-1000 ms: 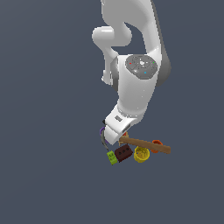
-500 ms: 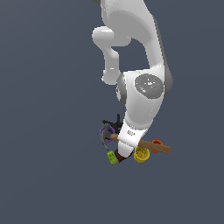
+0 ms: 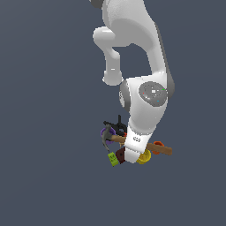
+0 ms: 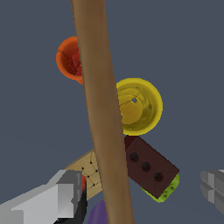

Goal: Pick up a designated object from a clutter of objects.

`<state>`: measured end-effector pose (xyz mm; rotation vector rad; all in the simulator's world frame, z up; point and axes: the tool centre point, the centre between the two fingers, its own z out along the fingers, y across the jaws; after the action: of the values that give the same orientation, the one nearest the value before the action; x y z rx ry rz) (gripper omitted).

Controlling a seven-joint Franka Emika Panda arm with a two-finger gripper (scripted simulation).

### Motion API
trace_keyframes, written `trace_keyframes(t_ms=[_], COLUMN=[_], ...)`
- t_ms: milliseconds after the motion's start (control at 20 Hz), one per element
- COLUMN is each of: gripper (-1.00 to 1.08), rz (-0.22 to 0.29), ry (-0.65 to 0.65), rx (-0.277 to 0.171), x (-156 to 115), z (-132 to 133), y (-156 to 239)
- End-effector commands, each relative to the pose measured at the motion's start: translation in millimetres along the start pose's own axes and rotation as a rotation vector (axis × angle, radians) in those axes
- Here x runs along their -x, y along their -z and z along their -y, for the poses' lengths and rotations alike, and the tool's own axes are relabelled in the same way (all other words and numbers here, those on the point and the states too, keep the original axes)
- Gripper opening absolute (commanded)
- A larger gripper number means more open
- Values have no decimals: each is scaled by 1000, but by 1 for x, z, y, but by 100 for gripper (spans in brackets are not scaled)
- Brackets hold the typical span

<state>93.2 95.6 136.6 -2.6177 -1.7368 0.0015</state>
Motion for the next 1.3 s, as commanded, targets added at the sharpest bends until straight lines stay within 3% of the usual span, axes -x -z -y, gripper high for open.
trace_keyframes(t_ms=[0, 900, 950, 1250], gripper=[100, 100, -100, -100], rz=[0, -1, -1, -1], ry=[0, 5, 5, 5], rx=[0, 0, 0, 0], x=[0, -1, -1, -1], z=[0, 0, 0, 0], y=[0, -51, -51, -51])
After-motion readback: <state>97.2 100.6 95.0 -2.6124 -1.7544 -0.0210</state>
